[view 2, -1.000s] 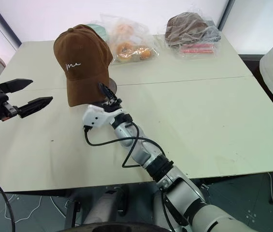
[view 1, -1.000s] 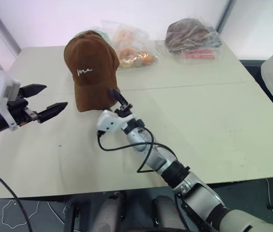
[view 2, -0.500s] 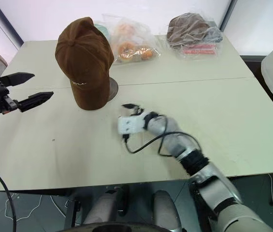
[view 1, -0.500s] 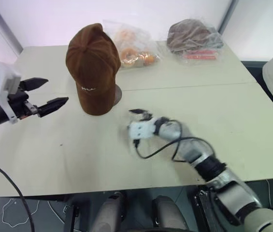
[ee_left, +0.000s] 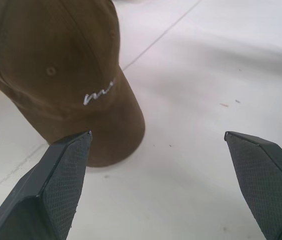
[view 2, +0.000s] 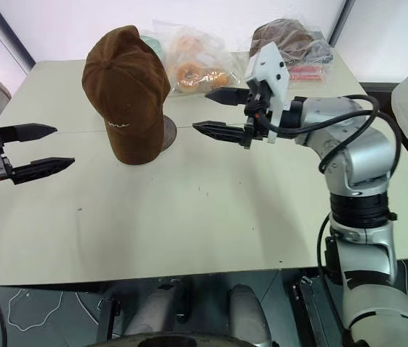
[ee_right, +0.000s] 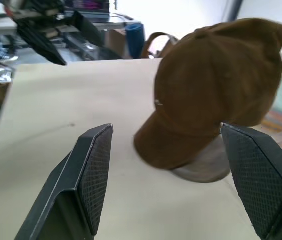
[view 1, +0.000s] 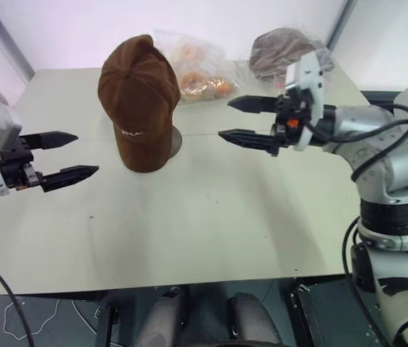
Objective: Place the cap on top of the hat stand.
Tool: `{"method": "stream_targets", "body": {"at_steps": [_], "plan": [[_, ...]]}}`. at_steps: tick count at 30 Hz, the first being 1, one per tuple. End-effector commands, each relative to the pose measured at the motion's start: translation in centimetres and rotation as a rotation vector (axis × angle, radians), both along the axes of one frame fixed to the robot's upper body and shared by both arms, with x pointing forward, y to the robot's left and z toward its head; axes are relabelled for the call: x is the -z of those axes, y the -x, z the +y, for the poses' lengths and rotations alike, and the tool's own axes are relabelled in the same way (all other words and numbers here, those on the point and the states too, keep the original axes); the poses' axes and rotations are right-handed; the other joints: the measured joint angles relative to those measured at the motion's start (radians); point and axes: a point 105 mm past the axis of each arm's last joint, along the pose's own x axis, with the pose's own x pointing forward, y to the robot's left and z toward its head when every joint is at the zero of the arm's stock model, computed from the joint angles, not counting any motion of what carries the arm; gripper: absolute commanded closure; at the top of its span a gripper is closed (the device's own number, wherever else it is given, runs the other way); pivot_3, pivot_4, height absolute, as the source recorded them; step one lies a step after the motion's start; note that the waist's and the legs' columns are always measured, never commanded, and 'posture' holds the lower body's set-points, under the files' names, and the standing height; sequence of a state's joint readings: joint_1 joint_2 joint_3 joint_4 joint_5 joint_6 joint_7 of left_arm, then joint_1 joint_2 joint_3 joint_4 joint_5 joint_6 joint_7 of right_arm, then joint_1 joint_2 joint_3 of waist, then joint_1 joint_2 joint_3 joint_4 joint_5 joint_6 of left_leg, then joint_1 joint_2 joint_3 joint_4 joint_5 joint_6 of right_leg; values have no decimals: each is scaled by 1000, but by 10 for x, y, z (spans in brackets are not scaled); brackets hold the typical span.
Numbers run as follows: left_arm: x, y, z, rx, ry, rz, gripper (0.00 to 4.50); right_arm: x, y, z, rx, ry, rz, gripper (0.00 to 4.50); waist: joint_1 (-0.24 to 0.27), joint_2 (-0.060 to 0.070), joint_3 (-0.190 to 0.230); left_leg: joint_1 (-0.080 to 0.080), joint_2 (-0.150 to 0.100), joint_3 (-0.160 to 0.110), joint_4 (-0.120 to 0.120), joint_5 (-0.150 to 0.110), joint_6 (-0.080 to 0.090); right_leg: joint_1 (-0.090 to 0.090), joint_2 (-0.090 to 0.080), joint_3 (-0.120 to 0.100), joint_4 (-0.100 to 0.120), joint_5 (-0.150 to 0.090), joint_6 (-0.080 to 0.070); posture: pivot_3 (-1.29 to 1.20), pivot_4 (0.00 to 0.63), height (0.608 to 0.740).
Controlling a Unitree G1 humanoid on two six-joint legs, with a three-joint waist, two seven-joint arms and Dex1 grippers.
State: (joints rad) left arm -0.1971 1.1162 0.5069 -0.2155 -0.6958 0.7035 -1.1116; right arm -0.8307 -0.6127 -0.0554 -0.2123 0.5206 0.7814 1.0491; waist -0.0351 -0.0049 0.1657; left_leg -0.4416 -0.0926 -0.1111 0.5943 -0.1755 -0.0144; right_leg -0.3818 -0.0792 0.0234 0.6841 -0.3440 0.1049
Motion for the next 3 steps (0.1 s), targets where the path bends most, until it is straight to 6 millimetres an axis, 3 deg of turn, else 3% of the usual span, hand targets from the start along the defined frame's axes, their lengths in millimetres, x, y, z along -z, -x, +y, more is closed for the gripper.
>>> {"method": "stream_targets", "body": {"at_steps": [1,3], "plan": [[-13,2,3,-1,-16,-62,0,-17,6,-9,4,-23,-41,1015,-2,0,0,0,0,0,0,0,0,0,0,0,0,0,0,0,150,740],[-15,1,3,1,-18,-77,0,-20,4,-13,18,-26,-44,1015,-3,0,0,0,0,0,0,0,0,0,0,0,0,0,0,0,150,740]]}}
